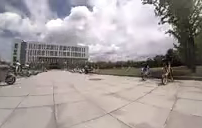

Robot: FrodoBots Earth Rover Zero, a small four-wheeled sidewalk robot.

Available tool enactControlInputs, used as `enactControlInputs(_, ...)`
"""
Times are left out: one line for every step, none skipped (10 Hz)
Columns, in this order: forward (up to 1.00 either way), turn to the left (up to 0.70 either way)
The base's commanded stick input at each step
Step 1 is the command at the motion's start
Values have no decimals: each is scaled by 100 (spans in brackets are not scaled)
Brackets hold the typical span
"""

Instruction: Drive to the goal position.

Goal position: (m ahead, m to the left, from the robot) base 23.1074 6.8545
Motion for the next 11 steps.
enactControlInputs(4, 42)
enactControlInputs(70, 16)
enactControlInputs(70, 18)
enactControlInputs(70, 21)
enactControlInputs(70, 6)
enactControlInputs(70, 3)
enactControlInputs(70, 3)
enactControlInputs(70, 3)
enactControlInputs(70, 3)
enactControlInputs(70, 3)
enactControlInputs(70, 3)
